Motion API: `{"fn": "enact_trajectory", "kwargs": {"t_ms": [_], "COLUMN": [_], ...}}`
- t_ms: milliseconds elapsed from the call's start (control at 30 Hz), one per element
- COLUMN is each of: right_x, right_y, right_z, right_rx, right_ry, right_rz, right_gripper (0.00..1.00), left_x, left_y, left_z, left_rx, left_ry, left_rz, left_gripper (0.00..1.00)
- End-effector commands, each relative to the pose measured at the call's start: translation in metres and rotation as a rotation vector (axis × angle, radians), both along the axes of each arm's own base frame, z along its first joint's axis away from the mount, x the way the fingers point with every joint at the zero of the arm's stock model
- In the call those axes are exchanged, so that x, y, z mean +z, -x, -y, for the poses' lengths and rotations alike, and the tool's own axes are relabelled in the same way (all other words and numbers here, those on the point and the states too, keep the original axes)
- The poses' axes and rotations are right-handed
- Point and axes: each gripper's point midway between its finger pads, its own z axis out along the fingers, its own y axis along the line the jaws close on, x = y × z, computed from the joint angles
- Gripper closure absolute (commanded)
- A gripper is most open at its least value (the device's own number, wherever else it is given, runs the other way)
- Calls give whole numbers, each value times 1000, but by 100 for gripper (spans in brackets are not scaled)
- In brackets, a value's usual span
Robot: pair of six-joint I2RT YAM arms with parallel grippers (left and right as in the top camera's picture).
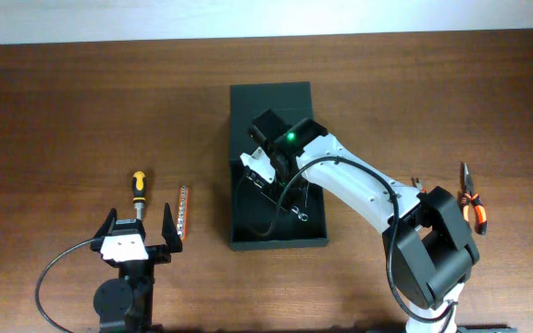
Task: Pack container
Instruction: 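Lower the wrench into the box, open the right gripper, withdraw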
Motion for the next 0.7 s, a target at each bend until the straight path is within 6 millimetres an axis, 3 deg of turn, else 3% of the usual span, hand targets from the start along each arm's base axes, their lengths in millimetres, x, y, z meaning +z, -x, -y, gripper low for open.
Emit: {"fn": "enact_trajectory", "kwargs": {"t_ms": [0, 533, 667], "right_x": [-11, -44, -50], "right_y": [6, 6, 7], "right_z": [1, 2, 3], "right_rx": [12, 6, 6], "right_ry": [8, 49, 58], "right_rz": [-34, -86, -98], "right_gripper": [95, 95, 91], "left_x": [-1, -1, -1], "left_y": [0, 0, 0], "left_z": [0, 0, 0], "left_rx": [-4, -4, -4], "left_ry": [-12, -12, -12], "left_rz": [3, 3, 3], "left_gripper": [1, 1, 1]}}
